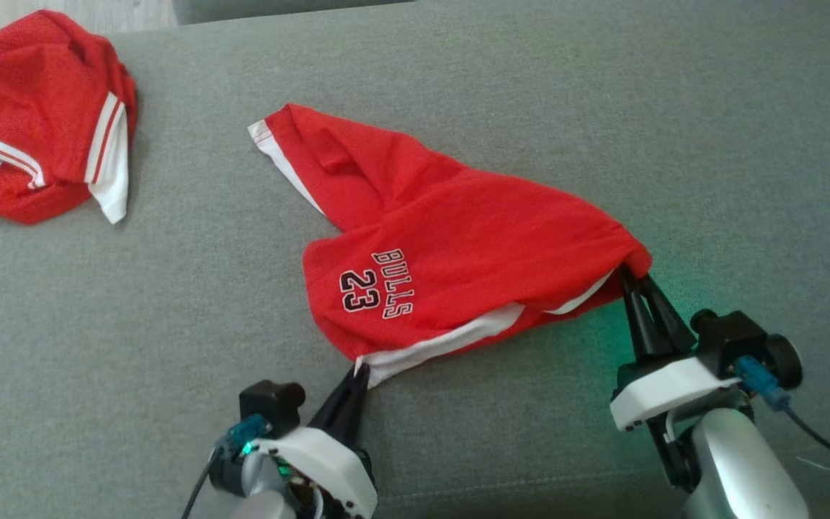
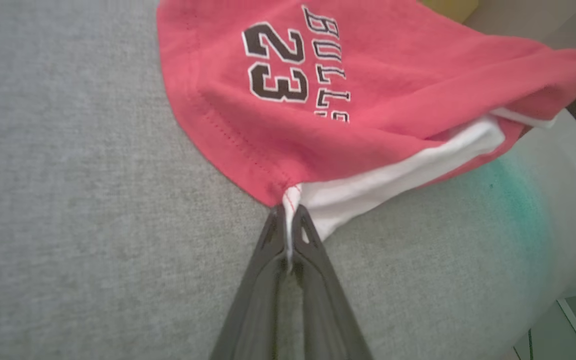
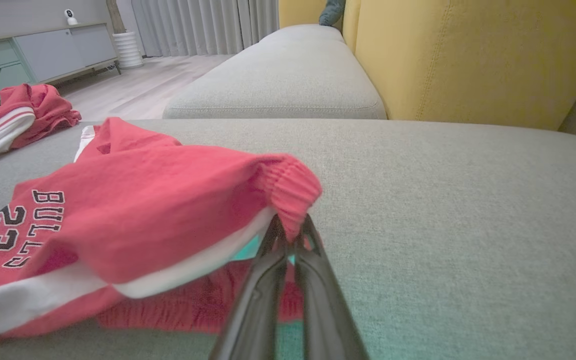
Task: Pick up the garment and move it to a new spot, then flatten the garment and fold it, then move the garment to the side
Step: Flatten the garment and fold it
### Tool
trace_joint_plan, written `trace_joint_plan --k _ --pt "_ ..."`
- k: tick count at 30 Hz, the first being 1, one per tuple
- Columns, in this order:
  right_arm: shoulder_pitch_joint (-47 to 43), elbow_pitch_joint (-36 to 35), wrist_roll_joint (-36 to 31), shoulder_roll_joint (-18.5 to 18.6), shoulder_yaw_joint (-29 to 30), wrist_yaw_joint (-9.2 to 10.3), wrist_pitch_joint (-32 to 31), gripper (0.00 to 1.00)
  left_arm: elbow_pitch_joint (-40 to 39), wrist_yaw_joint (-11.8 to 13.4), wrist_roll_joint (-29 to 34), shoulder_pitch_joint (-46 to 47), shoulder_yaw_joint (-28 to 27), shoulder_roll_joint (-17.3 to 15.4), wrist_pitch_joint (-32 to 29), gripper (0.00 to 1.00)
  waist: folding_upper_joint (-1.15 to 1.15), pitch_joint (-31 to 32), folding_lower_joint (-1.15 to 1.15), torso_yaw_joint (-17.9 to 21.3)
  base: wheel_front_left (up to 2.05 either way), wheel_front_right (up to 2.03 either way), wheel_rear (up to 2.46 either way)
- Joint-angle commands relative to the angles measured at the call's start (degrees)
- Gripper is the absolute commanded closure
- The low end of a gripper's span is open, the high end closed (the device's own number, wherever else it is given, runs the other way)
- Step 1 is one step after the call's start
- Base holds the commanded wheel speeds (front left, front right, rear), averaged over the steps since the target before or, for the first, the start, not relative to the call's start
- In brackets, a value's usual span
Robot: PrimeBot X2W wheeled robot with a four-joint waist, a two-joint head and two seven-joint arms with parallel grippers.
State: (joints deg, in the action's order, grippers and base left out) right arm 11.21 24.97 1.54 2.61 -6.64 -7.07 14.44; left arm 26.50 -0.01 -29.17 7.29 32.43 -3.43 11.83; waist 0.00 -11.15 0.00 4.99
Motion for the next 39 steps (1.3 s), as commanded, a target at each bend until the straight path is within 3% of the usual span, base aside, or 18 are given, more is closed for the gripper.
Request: trace_joint_plan --k 1,7,17,23,28,32,39 --pt "1.5 -2.16 0.54 0.27 -0.75 -0.42 0.56 1.0 -2.08 0.07 -0.17 1.23 -1.95 -0.03 0.99 1.0 0.0 0.25 0.0 -0.18 0.0 0.0 0.0" --pt "0.82 -6.01 1.24 0.27 0.39 -0.42 0.56 1.0 -8.76 2.12 1.86 1.82 -5.21 -2.02 2.78 1.0 0.0 2.37 0.0 -1.21 0.0 0.0 0.0" --pt "-2.93 -18.2 2.81 0.27 0.26 -0.42 0.41 1.0 -28.45 5.02 6.8 1.95 -11.39 -6.37 3.15 1.0 0.0 9.64 0.0 -1.9 0.0 0.0 0.0" --pt "-5.63 -29.91 2.22 0.6 -3.35 -0.42 -4.14 1.0 -40.1 6.08 9.7 3.21 -13.15 -9.76 2.1 1.0 0.0 12.5 0.0 -1.47 0.0 0.0 0.0" --pt "-6.2 -39.82 1.72 3.52 -4.66 -0.42 -8.87 1.0 -47.75 6.21 11.85 6.57 -14.05 -12.81 -1.93 1.0 0.0 12.91 0.0 -1.21 0.0 0.0 0.0" --pt "-4.09 -42.93 3.23 5.76 -4.14 -0.42 -13.09 1.0 -47.94 5.15 11.31 11.83 -15.68 -14.87 -5.69 1.0 0.0 11.55 0.0 -1.58 0.0 0.0 0.0" --pt "8.74 -31.71 7.84 8.44 -7.67 -0.42 -16.8 1.0 -34.63 1.38 9.69 24.09 -16.36 -16.54 -9.55 1.0 0.0 4.76 0.0 -2.12 0.0 0.0 0.0"
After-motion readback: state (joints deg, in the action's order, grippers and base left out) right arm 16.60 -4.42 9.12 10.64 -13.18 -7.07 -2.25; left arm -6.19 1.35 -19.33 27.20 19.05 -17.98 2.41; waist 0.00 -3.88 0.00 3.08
